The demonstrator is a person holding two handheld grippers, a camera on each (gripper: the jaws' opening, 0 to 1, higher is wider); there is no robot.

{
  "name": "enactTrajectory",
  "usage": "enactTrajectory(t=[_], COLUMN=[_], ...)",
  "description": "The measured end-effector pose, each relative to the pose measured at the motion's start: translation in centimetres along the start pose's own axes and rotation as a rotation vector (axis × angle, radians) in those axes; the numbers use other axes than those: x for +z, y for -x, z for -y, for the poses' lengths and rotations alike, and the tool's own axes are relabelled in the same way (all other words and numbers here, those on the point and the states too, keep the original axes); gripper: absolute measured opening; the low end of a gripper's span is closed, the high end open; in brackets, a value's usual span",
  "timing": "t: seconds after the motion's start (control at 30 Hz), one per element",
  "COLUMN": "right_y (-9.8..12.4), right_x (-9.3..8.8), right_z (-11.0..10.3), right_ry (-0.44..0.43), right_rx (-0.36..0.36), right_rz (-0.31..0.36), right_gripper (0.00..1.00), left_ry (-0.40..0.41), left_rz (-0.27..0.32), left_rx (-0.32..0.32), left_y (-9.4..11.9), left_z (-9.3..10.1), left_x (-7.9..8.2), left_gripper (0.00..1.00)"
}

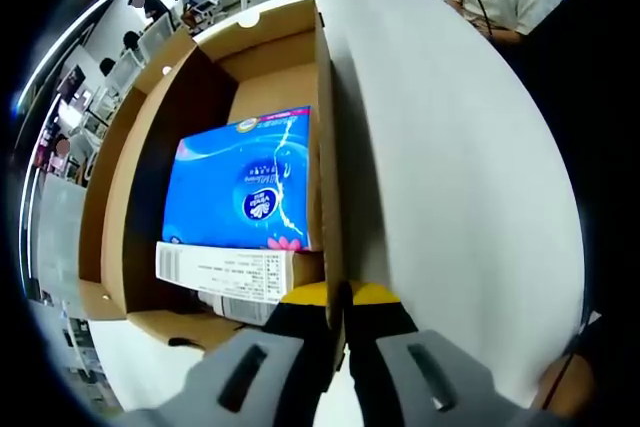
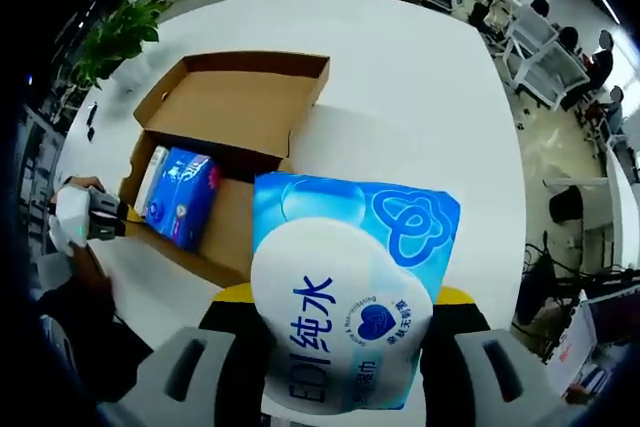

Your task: Operate the shoe box by opening the lid, removing the specified soft item, and placing it in the target area until the item is outside and the box remains undamaged.

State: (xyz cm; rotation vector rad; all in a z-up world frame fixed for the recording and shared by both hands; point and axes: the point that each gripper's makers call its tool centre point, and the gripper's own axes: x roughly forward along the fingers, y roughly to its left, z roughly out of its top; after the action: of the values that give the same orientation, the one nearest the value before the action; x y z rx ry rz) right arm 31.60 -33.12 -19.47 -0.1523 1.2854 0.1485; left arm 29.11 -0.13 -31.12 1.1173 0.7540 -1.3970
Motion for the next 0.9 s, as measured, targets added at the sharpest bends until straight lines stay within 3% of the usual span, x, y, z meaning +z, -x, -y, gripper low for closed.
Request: enactTrajectory(t=[0.4,0.9], right_y=[-2.0,-4.8], right_x=[-1.5,-4.0], right_z=[2.4,2.6], right_ry=[0.019,0.027], right_rx=[-0.018,0.016], right_rz=[-0.06,-0.123], right_gripper=[0.61,0.61], left_ry=[0.003,0.005], left_rz=[-0.001,-0.001], left_rx=[-0.001,0.001], left_y=[-0.2,-0.5], left_z=[-0.7,-0.9], left_x=[0.0,0.1], left_gripper=[0.03,0.03])
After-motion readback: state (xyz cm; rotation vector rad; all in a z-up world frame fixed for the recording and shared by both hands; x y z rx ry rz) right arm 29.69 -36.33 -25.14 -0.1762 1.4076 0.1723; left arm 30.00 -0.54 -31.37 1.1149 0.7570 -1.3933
